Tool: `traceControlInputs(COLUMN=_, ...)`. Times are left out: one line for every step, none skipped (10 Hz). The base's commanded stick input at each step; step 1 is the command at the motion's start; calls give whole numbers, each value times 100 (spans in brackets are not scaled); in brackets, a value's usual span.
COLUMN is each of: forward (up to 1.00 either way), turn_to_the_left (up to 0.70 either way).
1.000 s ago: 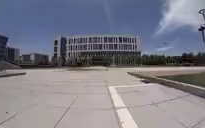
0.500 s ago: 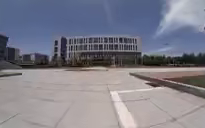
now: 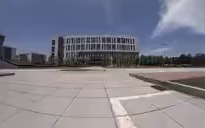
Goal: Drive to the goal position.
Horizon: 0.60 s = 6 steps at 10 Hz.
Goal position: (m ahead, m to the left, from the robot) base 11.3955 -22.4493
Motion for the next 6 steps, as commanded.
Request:
traceControlInputs(forward=100, turn_to_the_left=0)
traceControlInputs(forward=100, turn_to_the_left=0)
traceControlInputs(forward=100, turn_to_the_left=0)
traceControlInputs(forward=100, turn_to_the_left=0)
traceControlInputs(forward=100, turn_to_the_left=0)
traceControlInputs(forward=100, turn_to_the_left=0)
